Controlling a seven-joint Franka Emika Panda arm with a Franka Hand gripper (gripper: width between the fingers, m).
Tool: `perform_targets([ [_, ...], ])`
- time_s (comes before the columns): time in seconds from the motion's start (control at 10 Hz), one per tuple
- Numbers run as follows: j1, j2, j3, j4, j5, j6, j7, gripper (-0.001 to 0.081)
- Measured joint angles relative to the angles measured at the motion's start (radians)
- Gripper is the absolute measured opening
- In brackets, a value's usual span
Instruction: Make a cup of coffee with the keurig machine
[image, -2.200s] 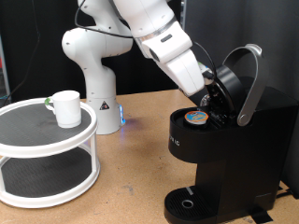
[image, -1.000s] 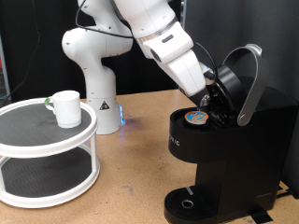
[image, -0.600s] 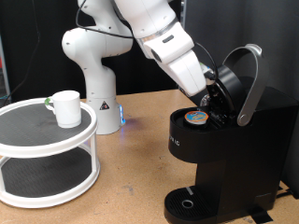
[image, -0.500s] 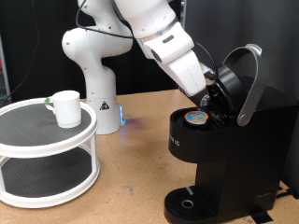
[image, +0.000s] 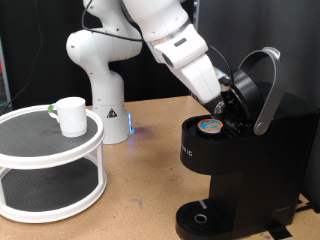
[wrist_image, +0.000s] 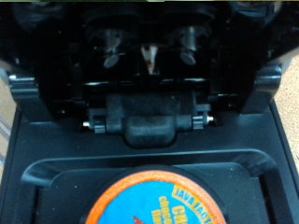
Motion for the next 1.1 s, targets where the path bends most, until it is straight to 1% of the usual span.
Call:
perform_targets([
  [0.1, 0.000, 0.000, 0.001, -0.001, 0.000, 0.000, 0.000, 0.0122],
  [0.2, 0.000, 0.000, 0.002, -0.002, 0.000, 0.000, 0.000, 0.0122],
  [0.3, 0.000, 0.000, 0.004, -0.003, 0.000, 0.000, 0.000, 0.0259],
  [0.4, 0.000, 0.000, 0.005, -0.003, 0.000, 0.000, 0.000, 0.0259],
  [0.5, 0.000, 0.000, 0.007, -0.003, 0.000, 0.000, 0.000, 0.0442],
  [0.6, 0.000, 0.000, 0.007, -0.003, 0.001, 0.000, 0.001, 0.0578],
  [0.7, 0.000, -0.001, 0.007, -0.003, 0.001, 0.000, 0.001, 0.0578],
  [0.8, -0.001, -0.004, 0.003, -0.001, 0.007, -0.006, 0.001, 0.0743],
  [0.9, -0.001, -0.007, -0.003, 0.004, 0.018, -0.017, 0.001, 0.0788],
  [1.1, -0.003, -0.013, -0.015, 0.014, 0.020, -0.044, 0.000, 0.0803],
])
